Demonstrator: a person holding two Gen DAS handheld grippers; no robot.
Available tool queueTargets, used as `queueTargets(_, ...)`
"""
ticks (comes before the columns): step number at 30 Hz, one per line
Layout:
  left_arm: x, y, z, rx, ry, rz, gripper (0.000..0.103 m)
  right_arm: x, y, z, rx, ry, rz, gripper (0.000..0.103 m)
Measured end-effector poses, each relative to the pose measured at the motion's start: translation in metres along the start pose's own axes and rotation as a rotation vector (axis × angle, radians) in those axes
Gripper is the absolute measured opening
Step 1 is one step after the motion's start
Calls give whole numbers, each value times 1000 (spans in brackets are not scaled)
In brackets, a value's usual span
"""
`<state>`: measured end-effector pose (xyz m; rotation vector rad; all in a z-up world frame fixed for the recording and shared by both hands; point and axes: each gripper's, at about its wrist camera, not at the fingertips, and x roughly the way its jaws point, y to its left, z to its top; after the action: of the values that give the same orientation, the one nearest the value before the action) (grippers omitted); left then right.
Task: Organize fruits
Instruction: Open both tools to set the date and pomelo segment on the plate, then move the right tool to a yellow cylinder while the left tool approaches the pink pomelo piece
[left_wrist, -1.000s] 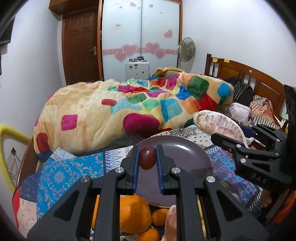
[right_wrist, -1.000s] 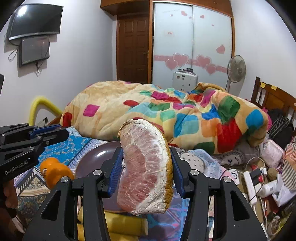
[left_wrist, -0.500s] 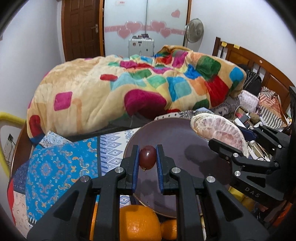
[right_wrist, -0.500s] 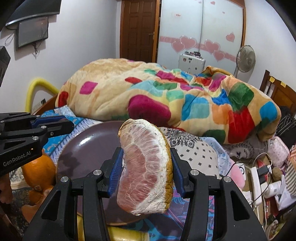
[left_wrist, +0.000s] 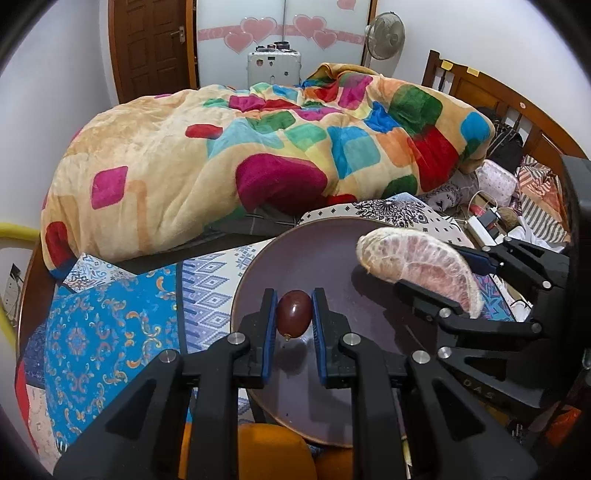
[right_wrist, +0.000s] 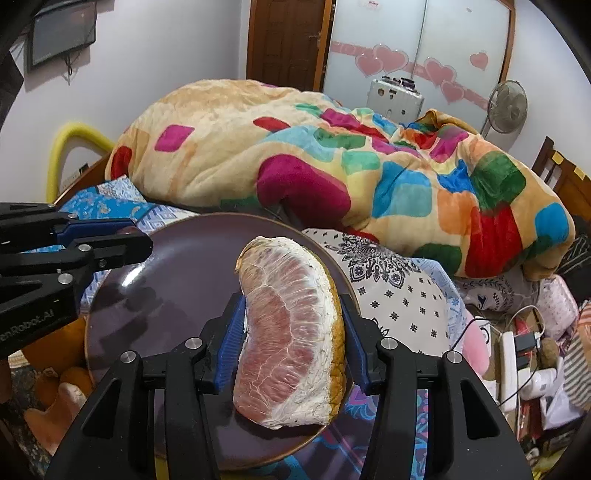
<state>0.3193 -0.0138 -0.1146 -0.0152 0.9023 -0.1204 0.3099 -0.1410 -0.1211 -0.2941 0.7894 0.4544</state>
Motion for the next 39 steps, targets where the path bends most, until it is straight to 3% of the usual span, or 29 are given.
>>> queueTargets(3, 2, -1, -1, 9, 6, 2, 24, 5, 0, 0, -1, 29, 13, 47)
queueTargets(5, 2, -1, -1, 6, -2, 8, 45, 7, -2, -1, 7, 43, 11, 47)
queueTargets(6, 1, 0, -1, 5, -11, 14, 48, 7, -2, -1, 13, 43, 10, 47)
queueTargets(12, -13, 2, -2, -5, -34, 21, 49, -11, -5, 1, 22, -9, -3, 50)
queueTargets(20, -61, -7, -17, 27, -119, 47, 54, -53, 2, -6, 26, -91, -3, 53)
queueTargets(23, -83, -9, -24, 26, -153, 54, 60, -72, 10, -12, 15, -128, -17, 57)
queueTargets(31, -131, -12, -49, 9, -197, 44, 63, -114, 21, -33, 26, -175, -19, 63)
queueTargets(39, -152, -9, -81, -1, -203, 47, 66, -143, 38, -60, 19, -221, -34, 70)
